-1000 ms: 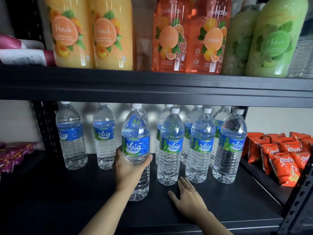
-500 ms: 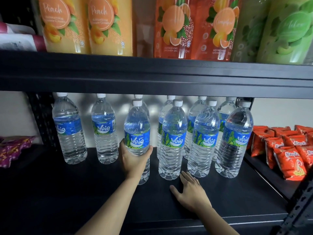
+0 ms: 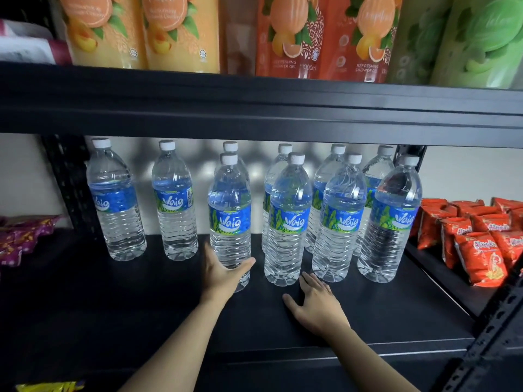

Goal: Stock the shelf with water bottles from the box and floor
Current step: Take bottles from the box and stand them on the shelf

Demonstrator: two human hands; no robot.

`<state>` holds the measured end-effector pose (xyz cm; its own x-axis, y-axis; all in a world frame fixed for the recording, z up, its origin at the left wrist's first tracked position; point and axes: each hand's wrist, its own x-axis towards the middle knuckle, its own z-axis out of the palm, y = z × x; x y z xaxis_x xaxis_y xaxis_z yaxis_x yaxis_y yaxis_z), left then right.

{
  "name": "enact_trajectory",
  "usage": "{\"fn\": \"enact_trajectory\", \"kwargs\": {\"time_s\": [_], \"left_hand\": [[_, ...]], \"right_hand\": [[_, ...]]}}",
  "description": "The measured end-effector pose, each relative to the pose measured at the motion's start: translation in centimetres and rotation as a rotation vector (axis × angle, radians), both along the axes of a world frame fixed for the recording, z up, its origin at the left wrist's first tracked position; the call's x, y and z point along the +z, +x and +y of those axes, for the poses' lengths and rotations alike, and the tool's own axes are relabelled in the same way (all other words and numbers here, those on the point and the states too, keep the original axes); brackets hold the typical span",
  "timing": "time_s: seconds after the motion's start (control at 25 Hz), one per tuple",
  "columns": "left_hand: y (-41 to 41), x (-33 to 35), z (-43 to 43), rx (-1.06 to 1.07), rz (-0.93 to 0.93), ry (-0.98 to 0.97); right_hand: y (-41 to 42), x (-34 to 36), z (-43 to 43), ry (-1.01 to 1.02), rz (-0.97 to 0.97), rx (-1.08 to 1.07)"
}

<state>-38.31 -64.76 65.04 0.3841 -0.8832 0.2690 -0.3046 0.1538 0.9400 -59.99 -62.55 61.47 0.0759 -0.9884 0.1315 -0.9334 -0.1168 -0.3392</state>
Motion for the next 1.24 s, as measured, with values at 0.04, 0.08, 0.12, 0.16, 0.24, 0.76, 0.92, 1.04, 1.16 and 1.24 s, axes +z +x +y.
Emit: {"fn": "enact_trajectory", "kwargs": {"time_s": [0.04, 0.08, 0.12, 0.16, 0.24, 0.76, 0.92, 1.04, 1.16, 1.24], "left_hand": [[0.1, 0.0, 0.2, -0.01, -0.004, 0.015], [0.1, 0.2, 0.4, -0.017, -0.006, 0.03], [0.1, 0.3, 0.5, -0.025, -0.002, 0.052], [0.1, 0.4, 0.6, -0.036, 0.001, 0.074], [0.4, 0.4, 0.4, -0.064, -0.012, 0.108], [0.8, 0.0, -1.2, -0.027, -0.019, 0.222], [1.0, 0.1, -1.3, -0.036, -0.013, 0.234], [0.9, 0.2, -1.3, -0.037, -0.017, 0.222], [0.9, 0.0, -1.4, -0.037, -0.011, 0.215], [1.1, -0.1, -1.4, -0.036, -0.016, 0.213]], "right_hand": [[0.0, 0.0, 0.0, 0.0, 0.002, 0.0], [0.0, 0.0, 0.0, 0.002, 0.005, 0.0], [0.1, 0.1, 0.0, 0.005, 0.008, 0.001], [0.1, 0.1, 0.0, 0.005, 0.008, 0.001], [0.0, 0.1, 0.0, 0.001, 0.004, -0.003], [-0.1, 0.1, 0.1, -0.005, -0.02, -0.008], [0.0, 0.2, 0.1, -0.008, -0.041, -0.014], [0.0, 0.3, 0.1, -0.011, -0.044, -0.015], [0.0, 0.3, 0.2, -0.014, -0.049, -0.012], [0.0, 0.4, 0.2, -0.015, -0.05, -0.012]]}}
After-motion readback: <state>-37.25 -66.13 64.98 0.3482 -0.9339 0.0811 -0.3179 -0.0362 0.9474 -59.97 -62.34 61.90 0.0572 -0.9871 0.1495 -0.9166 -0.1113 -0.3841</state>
